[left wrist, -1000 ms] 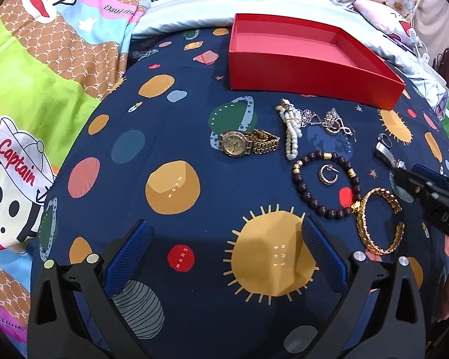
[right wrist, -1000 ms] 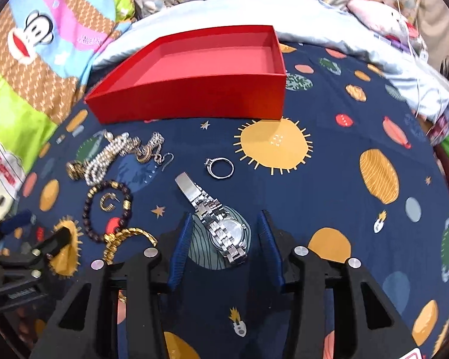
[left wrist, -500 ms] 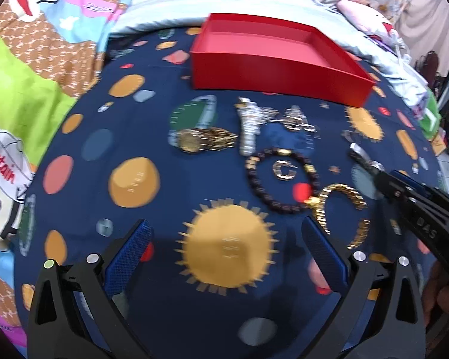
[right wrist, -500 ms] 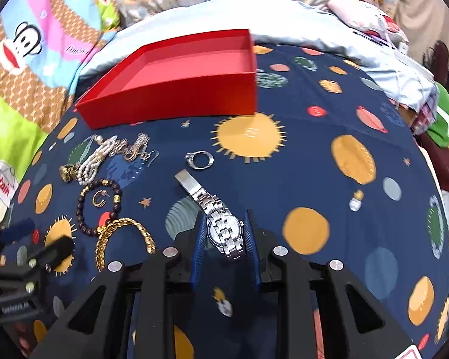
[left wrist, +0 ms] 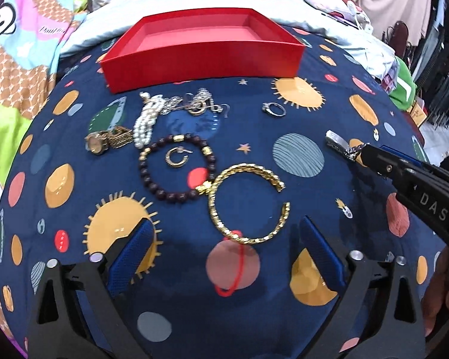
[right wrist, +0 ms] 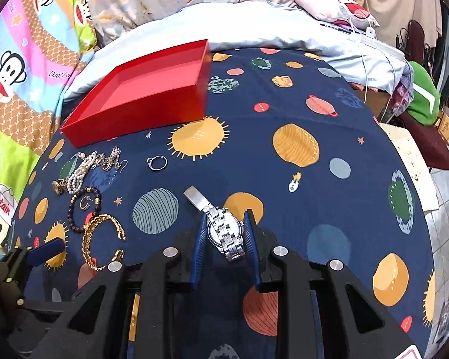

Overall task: Organize jewelry
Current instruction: 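Close the left gripper on the gold bangle while the right gripper lifts the silver watch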

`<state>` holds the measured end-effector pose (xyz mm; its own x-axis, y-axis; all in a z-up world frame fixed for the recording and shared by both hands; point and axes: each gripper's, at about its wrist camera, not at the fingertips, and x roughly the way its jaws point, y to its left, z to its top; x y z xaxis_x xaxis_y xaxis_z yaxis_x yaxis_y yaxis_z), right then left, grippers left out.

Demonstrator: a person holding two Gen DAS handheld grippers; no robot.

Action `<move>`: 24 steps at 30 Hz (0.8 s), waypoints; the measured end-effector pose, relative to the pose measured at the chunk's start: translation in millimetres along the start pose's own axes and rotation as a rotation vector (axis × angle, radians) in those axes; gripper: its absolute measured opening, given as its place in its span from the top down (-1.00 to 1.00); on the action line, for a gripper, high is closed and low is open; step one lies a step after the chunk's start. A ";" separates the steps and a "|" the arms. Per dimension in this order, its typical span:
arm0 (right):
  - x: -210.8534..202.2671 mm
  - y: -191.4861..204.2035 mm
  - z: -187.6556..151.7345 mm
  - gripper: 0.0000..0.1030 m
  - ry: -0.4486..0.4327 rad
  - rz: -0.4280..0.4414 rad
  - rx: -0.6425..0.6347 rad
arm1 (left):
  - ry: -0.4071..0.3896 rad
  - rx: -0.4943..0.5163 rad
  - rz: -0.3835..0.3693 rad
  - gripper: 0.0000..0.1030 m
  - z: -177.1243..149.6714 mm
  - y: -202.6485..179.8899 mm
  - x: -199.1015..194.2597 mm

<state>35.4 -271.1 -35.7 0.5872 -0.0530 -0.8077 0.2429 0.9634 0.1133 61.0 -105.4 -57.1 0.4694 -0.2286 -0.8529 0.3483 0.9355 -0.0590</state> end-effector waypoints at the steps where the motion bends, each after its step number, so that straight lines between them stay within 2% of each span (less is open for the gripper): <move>1: 0.3 -0.6 -0.8 0.54 0.001 0.002 0.002 | 0.003 0.003 -0.002 -0.71 0.4 -1.6 2.0; 4: 1.9 -0.8 -1.9 0.54 0.005 0.010 0.008 | -0.011 0.016 0.011 -0.62 1.0 -5.2 4.2; 8: 3.2 0.6 -3.0 0.54 0.007 0.020 0.010 | -0.035 0.035 0.019 -0.28 2.7 -6.6 2.7; 12: 4.4 2.7 -3.8 0.54 0.010 0.028 0.011 | -0.041 0.049 0.003 -0.05 3.5 -7.8 1.0; 14: 4.0 3.6 -3.8 0.60 0.009 0.030 0.010 | -0.039 0.046 -0.009 -0.05 3.6 -7.0 0.0; 15: 3.4 4.3 -3.6 0.72 0.008 0.034 0.009 | -0.038 0.045 -0.015 -0.05 3.3 -6.6 -0.7; 20: 0.7 8.5 -2.5 0.73 0.009 0.044 0.006 | -0.042 0.022 -0.059 -0.04 2.7 -0.7 -9.1; 24: -0.9 11.1 -3.5 0.74 0.007 0.046 0.003 | -0.064 0.015 -0.061 -0.04 2.7 4.6 -21.3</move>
<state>34.9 -259.3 -35.7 0.5922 -0.0068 -0.8058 0.2177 0.9641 0.1519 54.8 -97.0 -37.8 0.4973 -0.3023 -0.8132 0.3899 0.9152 -0.1018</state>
